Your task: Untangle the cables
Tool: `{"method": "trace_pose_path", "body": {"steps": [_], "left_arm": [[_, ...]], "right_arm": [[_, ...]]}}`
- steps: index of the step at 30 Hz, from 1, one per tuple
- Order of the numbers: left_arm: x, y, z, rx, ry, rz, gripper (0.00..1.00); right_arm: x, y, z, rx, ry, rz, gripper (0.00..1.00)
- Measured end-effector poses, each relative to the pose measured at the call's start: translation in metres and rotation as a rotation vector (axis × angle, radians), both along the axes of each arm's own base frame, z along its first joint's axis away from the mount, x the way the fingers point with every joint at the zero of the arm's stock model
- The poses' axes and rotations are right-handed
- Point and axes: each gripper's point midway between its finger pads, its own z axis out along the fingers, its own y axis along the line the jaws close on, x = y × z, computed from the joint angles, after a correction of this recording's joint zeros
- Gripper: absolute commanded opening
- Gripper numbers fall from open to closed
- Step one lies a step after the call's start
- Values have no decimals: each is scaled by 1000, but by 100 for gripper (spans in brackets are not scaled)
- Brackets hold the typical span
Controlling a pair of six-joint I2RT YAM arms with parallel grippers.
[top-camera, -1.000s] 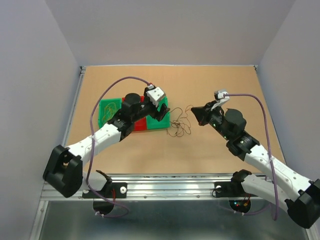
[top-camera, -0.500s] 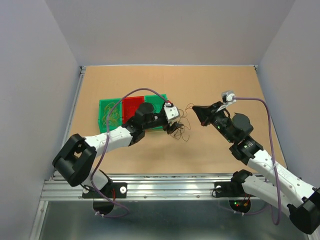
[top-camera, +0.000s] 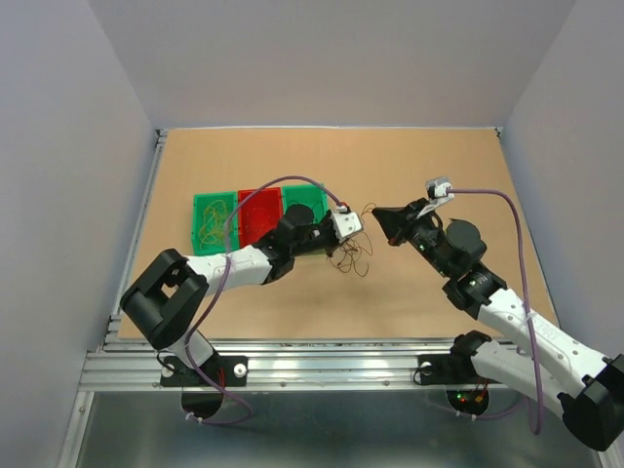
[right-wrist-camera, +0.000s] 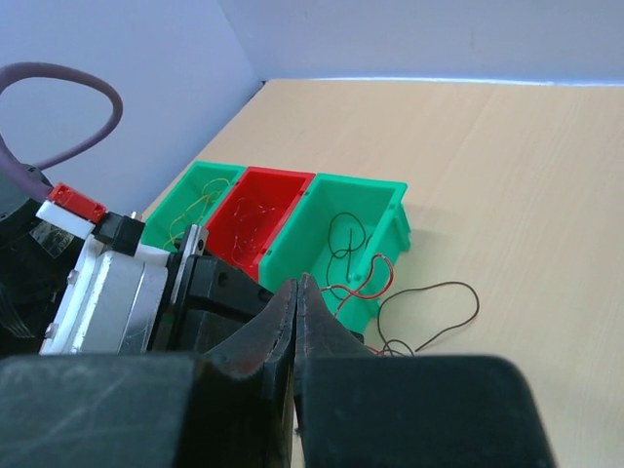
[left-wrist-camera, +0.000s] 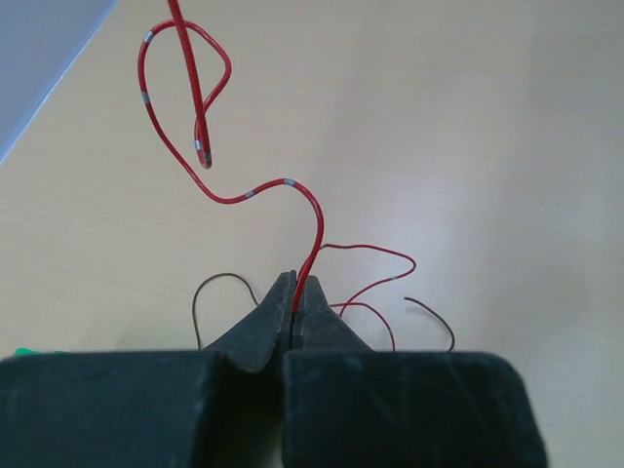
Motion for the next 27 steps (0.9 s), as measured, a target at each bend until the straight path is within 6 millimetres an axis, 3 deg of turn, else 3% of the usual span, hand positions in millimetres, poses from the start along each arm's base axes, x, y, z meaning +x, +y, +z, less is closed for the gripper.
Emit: {"method": "trace_pose_path", "body": {"steps": [3, 4, 5, 6, 8, 14, 16, 21, 24, 27], "left_arm": [[0, 1, 6, -9, -10, 7, 0], [0, 2, 10, -14, -14, 7, 0], [-1, 3, 15, -21, -21, 8, 0], [-2, 4, 23, -33, -30, 10, 0], [-4, 7, 36, -52, -43, 17, 0], [-11, 22, 78, -116, -60, 57, 0], [-15, 27, 94, -147, -66, 69, 0], [-23, 42, 132, -233, -88, 106, 0], [-23, 49, 142, -262, -82, 126, 0], [-21, 53, 143, -272, -64, 144, 0]], "right_arm": [[3, -3, 0, -3, -1, -21, 2], [4, -4, -1, -6, 0, -29, 7], [6, -5, -3, -13, 1, -41, 14], [7, -5, -5, -20, 3, -46, 38], [12, -8, -10, -52, 0, -68, 57], [15, -11, -23, -117, 7, -81, 70], [11, -10, -22, -128, -13, -59, 81], [-6, 1, -28, -160, -67, 56, 84], [-10, 12, -33, -181, -82, 127, 83], [-11, 26, -51, -219, -62, 204, 81]]}}
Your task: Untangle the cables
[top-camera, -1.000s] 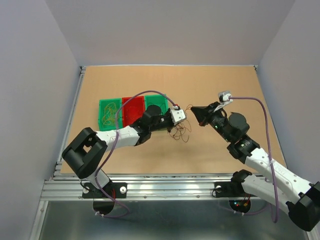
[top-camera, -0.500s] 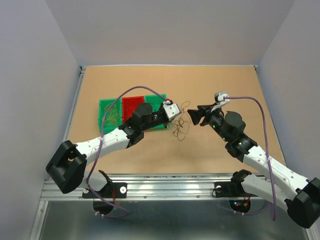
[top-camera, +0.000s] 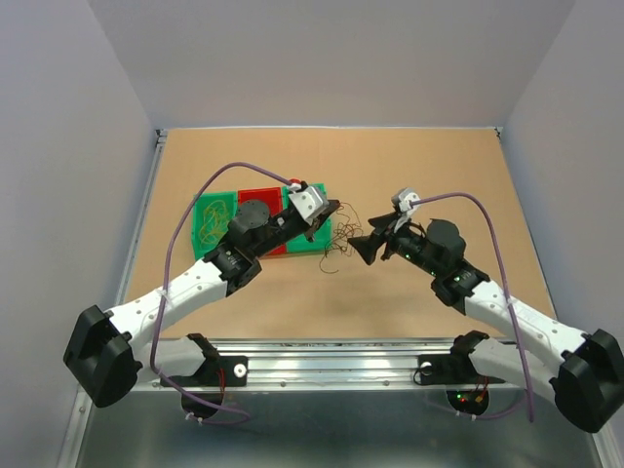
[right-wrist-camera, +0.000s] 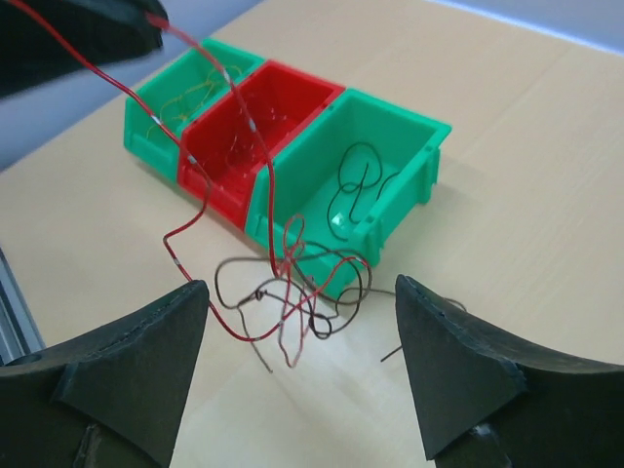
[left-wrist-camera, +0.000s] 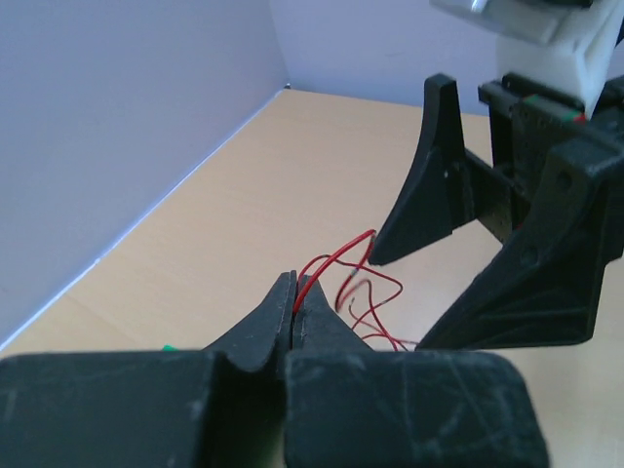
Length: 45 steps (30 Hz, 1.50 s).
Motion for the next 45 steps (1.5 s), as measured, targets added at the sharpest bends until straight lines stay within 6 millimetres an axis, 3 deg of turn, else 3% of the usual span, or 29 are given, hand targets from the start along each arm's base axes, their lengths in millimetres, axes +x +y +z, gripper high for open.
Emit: {"method": "trace_pose_path", "body": {"steps": [6, 11, 16, 27, 35, 45], "left_arm": [[5, 11, 6, -27, 24, 41, 0], [9, 28, 29, -95, 2, 100, 0], [12, 42, 40, -150, -12, 147, 0], [15, 48, 40, -175, 13, 167, 0], [12, 59, 54, -221, -4, 189, 0], [17, 64, 43, -222, 14, 229, 0]], "right_arm": [[5, 24, -56, -110, 128, 114, 81], [13, 38, -74, -152, 167, 165, 86], [16, 44, -71, -158, 141, 194, 86], [17, 54, -46, -117, 12, 251, 85], [17, 53, -55, -86, 9, 237, 86], [14, 47, -60, -42, -6, 204, 81]]}}
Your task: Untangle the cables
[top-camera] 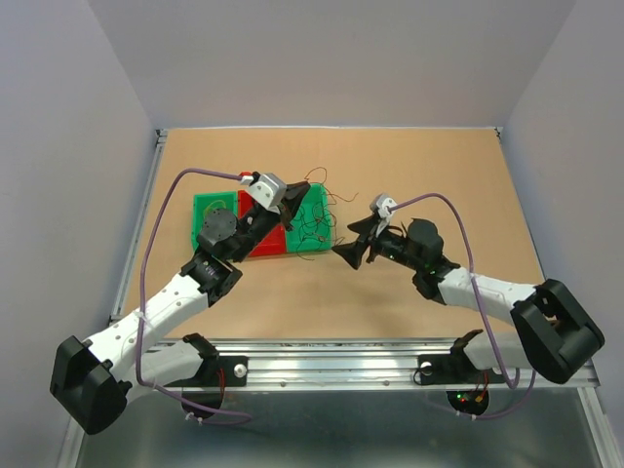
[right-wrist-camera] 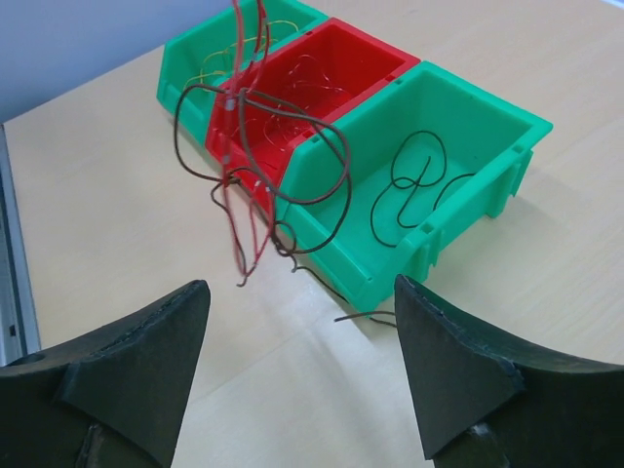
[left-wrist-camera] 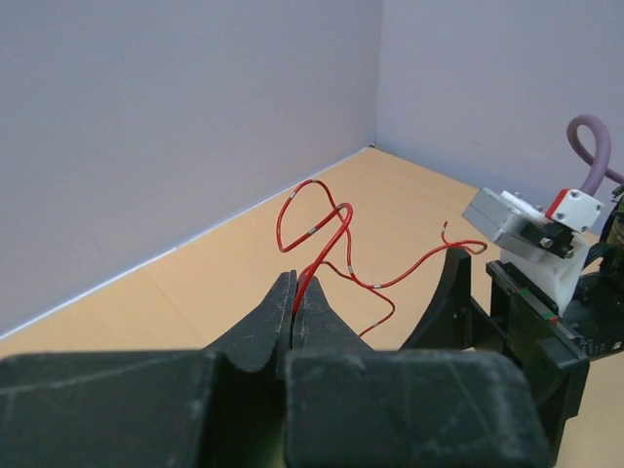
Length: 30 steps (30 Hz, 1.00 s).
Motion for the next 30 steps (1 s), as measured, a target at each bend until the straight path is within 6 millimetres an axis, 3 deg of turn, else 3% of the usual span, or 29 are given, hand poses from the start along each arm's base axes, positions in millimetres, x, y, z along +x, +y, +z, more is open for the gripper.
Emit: {"method": "trace_pose_path", "body": {"steps": [3, 8, 15, 22, 30], "left_arm": [[1, 1, 0, -3, 0, 9, 0], [2, 2, 1, -6, -2, 15, 0], [2, 2, 3, -14, -11, 17, 0], [2, 2, 3, -15, -12, 17, 0], [2, 2, 3, -15, -12, 17, 0]], "right_arm": [[-8, -5, 8, 29, 3, -2, 79], [-30, -12, 43, 91, 2, 16, 76], [-61, -13, 65, 141, 61, 30, 73], [-70, 22, 44, 80, 168, 71, 73], [-47, 60, 23, 32, 222, -10, 72]]}}
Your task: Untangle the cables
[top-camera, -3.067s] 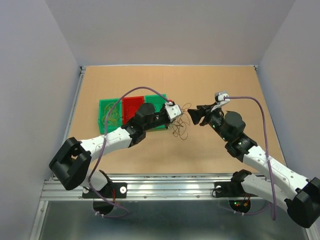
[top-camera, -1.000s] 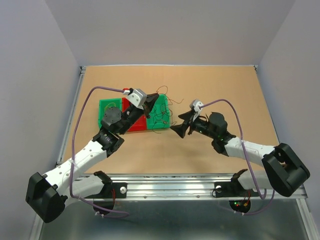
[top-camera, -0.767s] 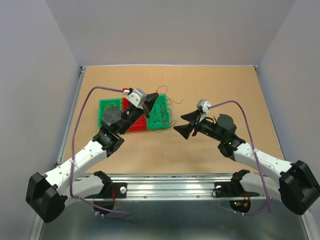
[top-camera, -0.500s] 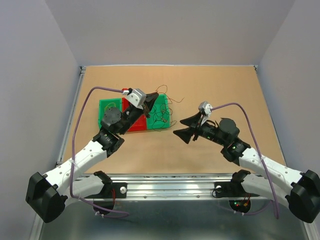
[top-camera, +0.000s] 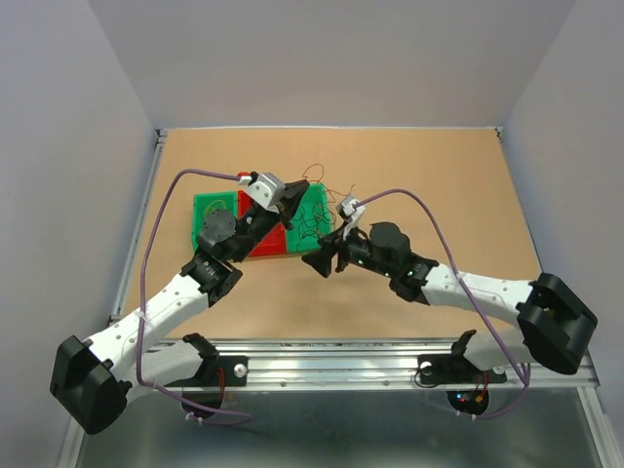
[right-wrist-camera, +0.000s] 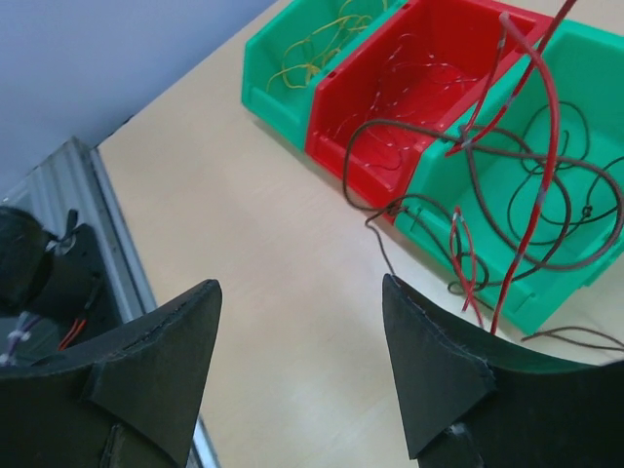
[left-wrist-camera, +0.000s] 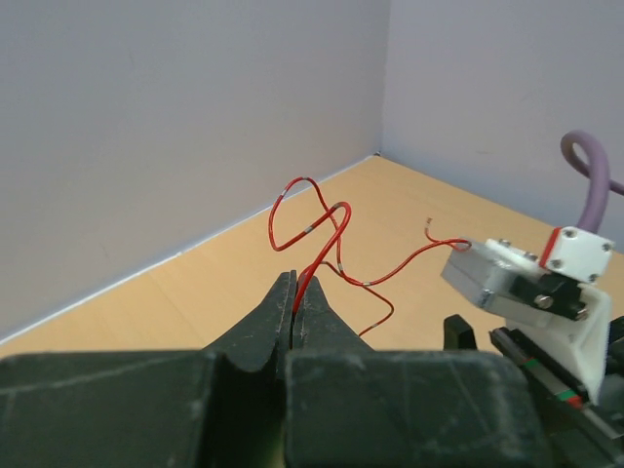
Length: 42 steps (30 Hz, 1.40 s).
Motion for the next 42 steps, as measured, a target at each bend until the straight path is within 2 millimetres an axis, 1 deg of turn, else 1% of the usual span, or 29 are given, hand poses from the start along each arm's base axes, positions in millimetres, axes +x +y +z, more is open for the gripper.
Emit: {"method": "trace_pose_path", "body": {"steps": [4, 9, 10, 13, 14, 15, 17, 19, 20, 21, 24, 28, 29, 30, 31, 32, 33, 34, 36, 37, 39, 42], "left_arm": [[0, 0, 0, 0, 0, 0, 0], [0, 0, 0, 0, 0, 0, 0], [0, 0, 0, 0, 0, 0, 0], [0, 0, 0, 0, 0, 0, 0], [0, 0, 0, 0, 0, 0, 0], [0, 0, 0, 0, 0, 0, 0], [0, 0, 0, -1, 0, 0, 0], [0, 0, 0, -1, 0, 1, 0], [0, 0, 0, -1, 0, 4, 0], [1, 1, 0, -2, 1, 6, 0], [2, 2, 0, -4, 3, 18, 0], [6, 7, 0, -6, 7, 42, 0], [8, 9, -1, -4, 11, 51, 0], [9, 10, -2, -3, 14, 58, 0], [11, 12, -4, -1, 24, 67, 0], [13, 14, -5, 1, 29, 73, 0], [14, 15, -6, 0, 34, 76, 0], [15, 17, -6, -1, 41, 81, 0], [16, 18, -5, -1, 47, 82, 0], [16, 18, -4, -2, 48, 82, 0], [14, 16, -1, -3, 48, 67, 0], [11, 15, 3, -4, 40, 49, 0]], "right_arm": [[19, 18, -7, -8, -9, -56, 72], [43, 37, -21, -21, -39, -139, 71], [47, 38, -24, -24, -47, -158, 68], [61, 41, -35, -40, -85, -213, 49], [63, 41, -36, -44, -97, -226, 36], [67, 41, -38, -47, -113, -240, 32], [72, 41, -35, -42, -147, -257, 24], [75, 41, -26, -23, -187, -270, 14], [75, 41, -20, -8, -208, -272, 2], [75, 39, -16, 1, -224, -276, 0], [68, 27, -11, 6, -258, -289, 1], [51, 2, -17, -3, -272, -287, 1], [44, -5, -20, -6, -269, -279, 1], [40, -9, -22, -8, -268, -270, 8], [28, -21, -31, -17, -262, -251, 34], [20, -30, -38, -28, -256, -242, 47], [9, -40, -46, -33, -248, -224, 56], [2, -48, -54, -43, -242, -217, 67], [-9, -60, -67, -61, -229, -204, 73], [-11, -64, -70, -66, -225, -206, 76], [-11, -67, -71, -69, -226, -217, 77], [-9, -66, -68, -57, -234, -222, 81]]}}
